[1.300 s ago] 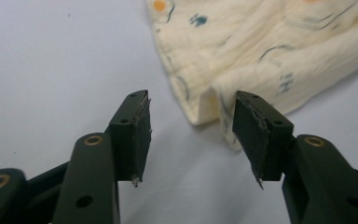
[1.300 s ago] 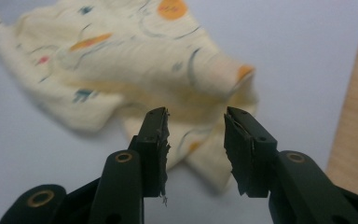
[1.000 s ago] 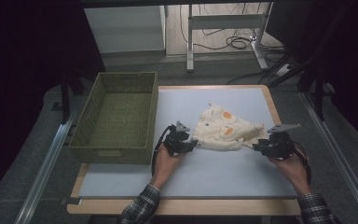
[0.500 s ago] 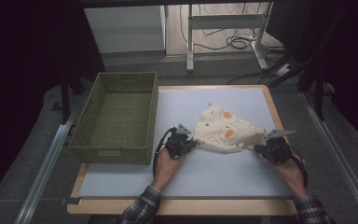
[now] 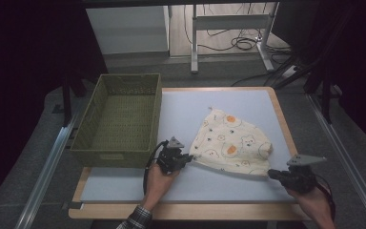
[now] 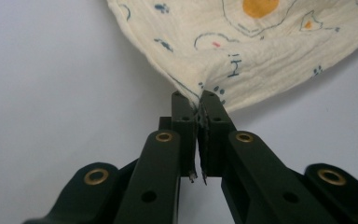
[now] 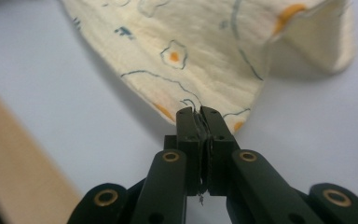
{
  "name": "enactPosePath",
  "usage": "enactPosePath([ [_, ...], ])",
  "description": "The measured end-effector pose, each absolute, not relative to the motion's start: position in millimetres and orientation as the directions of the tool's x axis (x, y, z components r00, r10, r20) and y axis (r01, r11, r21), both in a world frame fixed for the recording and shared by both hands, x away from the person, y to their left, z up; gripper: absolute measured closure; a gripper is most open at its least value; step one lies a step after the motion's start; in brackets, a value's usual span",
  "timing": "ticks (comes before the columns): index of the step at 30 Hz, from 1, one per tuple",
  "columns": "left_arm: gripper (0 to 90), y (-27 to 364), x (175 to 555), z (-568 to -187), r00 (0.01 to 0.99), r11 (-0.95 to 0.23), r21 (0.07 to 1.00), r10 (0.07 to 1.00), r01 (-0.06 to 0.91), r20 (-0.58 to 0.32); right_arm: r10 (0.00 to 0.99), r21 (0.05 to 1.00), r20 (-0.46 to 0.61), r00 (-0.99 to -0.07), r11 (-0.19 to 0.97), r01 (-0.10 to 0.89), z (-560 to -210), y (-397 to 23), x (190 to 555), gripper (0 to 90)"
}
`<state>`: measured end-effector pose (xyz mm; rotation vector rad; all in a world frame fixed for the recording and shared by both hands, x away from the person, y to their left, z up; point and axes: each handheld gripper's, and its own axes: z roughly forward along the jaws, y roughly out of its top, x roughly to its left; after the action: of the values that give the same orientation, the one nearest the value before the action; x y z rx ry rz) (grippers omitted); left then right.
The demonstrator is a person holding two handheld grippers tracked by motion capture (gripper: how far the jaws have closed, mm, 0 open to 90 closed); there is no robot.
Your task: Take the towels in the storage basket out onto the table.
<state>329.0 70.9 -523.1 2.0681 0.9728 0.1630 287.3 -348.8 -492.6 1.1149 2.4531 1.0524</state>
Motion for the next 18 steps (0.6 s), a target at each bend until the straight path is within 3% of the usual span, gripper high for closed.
enactPosePath([
  [14, 84.6, 89.7, 273.6, -538.0, 0.706, -0.388, 0.690, 0.661, 0.611, -0.253, 0.673, 0.674, 0.124, -0.729, 0.482, 0.560, -509.2, -336.4, 231.9, 84.3],
  [15, 79.9, 91.7, 270.3, -535.3, 0.705, -0.389, 0.694, 0.668, 0.606, -0.241, 0.673, 0.678, 0.120, -0.730, 0.482, 0.555, -507.8, -337.0, 231.1, 81.3],
  [17, 60.4, 93.1, 270.1, -527.7, 0.693, -0.382, 0.713, 0.692, 0.588, -0.201, 0.684, 0.694, 0.103, -0.722, 0.471, 0.545, -500.6, -340.6, 233.5, 76.5],
  [18, 57.8, 93.1, 272.5, -523.3, 0.694, -0.382, 0.722, 0.695, 0.577, -0.187, 0.693, 0.702, 0.097, -0.714, 0.461, 0.543, -496.9, -342.5, 236.8, 74.2],
])
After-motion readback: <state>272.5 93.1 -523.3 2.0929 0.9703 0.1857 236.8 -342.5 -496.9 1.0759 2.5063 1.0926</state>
